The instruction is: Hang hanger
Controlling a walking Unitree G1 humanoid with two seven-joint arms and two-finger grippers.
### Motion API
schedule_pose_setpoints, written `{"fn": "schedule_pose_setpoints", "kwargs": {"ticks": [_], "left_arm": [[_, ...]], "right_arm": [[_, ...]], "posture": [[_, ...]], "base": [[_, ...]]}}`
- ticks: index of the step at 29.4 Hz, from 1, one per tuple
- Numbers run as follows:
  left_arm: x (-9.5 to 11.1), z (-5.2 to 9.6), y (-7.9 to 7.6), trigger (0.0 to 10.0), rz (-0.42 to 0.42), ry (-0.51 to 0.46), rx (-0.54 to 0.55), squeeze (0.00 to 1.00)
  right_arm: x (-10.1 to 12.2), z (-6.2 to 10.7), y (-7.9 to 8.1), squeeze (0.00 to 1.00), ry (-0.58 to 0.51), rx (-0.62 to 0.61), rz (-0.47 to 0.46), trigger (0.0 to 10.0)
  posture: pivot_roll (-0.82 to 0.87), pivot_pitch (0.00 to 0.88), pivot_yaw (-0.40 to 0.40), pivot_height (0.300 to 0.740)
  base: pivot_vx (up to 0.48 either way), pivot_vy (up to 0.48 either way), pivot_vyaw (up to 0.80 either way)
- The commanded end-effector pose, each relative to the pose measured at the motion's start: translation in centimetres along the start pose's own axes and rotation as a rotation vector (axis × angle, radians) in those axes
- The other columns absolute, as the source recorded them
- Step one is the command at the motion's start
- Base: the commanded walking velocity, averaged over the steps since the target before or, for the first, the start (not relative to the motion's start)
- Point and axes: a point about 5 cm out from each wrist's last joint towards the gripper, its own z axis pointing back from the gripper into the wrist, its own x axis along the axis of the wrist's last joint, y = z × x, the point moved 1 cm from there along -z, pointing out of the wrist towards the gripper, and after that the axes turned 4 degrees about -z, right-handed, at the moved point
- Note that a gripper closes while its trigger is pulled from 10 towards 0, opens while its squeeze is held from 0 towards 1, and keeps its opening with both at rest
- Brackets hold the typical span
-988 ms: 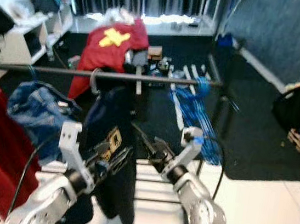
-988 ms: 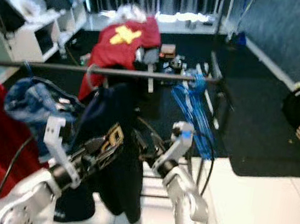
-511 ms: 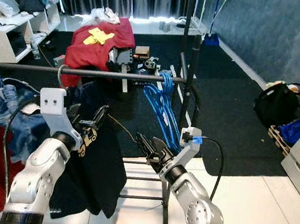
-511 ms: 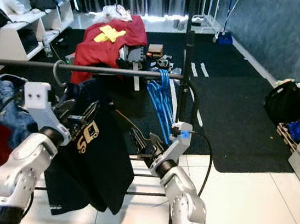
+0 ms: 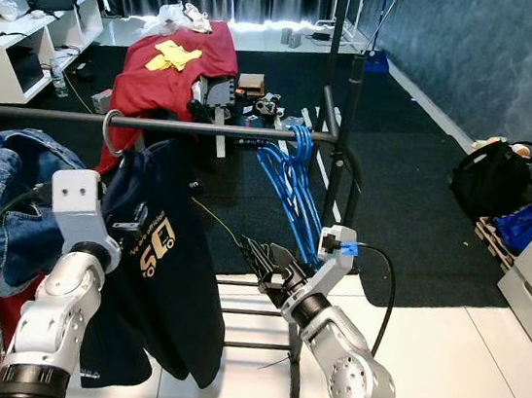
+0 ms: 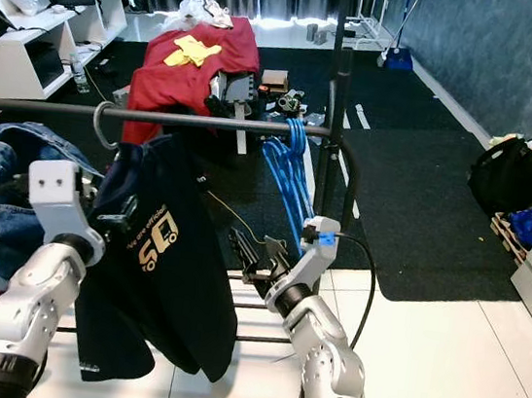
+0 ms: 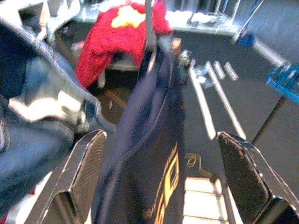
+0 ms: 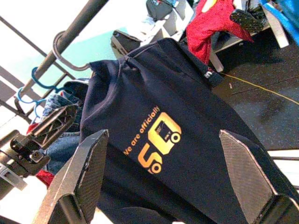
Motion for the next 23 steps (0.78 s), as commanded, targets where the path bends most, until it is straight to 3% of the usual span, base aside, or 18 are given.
{"fn": "schedule_pose_setpoints", "kwargs": {"ticks": [1, 5, 9, 11, 13, 15, 18, 23], "left_arm": [[0.5, -0.2, 0.2, 10.0, -0.02, -0.038, -0.01, 0.0], [1.1, -0.7, -0.4, 10.0, -0.011, -0.086, -0.062, 0.0], [0.4, -2.1, -0.2, 10.0, -0.099, -0.058, -0.074, 0.0], [-0.2, -2.8, 0.2, 10.0, -0.165, -0.012, -0.053, 0.0], [-0.2, -2.8, 0.2, 10.0, -0.165, -0.012, -0.053, 0.0], [-0.5, -3.4, 1.3, 10.0, -0.215, 0.018, 0.03, 0.0], [-0.7, -3.8, 2.1, 10.0, -0.209, 0.034, 0.094, 0.0], [-2.1, -4.1, 1.3, 10.0, -0.16, 0.089, 0.033, 0.0]], "right_arm": [[-0.4, 0.0, 0.2, 0.0, 0.007, -0.001, 0.002, 10.0], [-0.4, 0.0, 0.2, 0.0, 0.01, 0.0, 0.004, 10.0], [-0.4, 0.2, 0.2, 0.0, 0.015, -0.002, 0.013, 10.0], [-0.4, 0.2, 0.2, 0.0, 0.016, -0.005, 0.021, 10.0], [-0.4, 0.2, 0.2, 0.0, 0.016, -0.005, 0.021, 10.0], [-0.4, 0.3, 0.2, 0.0, 0.016, -0.008, 0.027, 10.0], [-0.4, 0.3, 0.2, 0.0, 0.017, -0.01, 0.03, 10.0], [-0.3, 0.4, 0.2, 0.0, 0.017, -0.012, 0.034, 10.0]], "posture": [[-0.12, 0.013, 0.043, 0.74], [-0.13, 0.012, 0.042, 0.74], [-0.15, 0.018, 0.046, 0.74], [-0.15, 0.02, 0.045, 0.74], [-0.15, 0.02, 0.045, 0.74], [-0.16, 0.021, 0.046, 0.74], [-0.17, 0.021, 0.047, 0.74], [-0.17, 0.025, 0.047, 0.74]], "base": [[0.0, 0.0, 0.0], [0.0, 0.0, 0.0], [0.0, 0.0, 0.0], [0.0, 0.0, 0.0], [0.0, 0.0, 0.0], [0.0, 0.0, 0.0], [0.0, 0.0, 0.0], [0.0, 0.0, 0.0]]}}
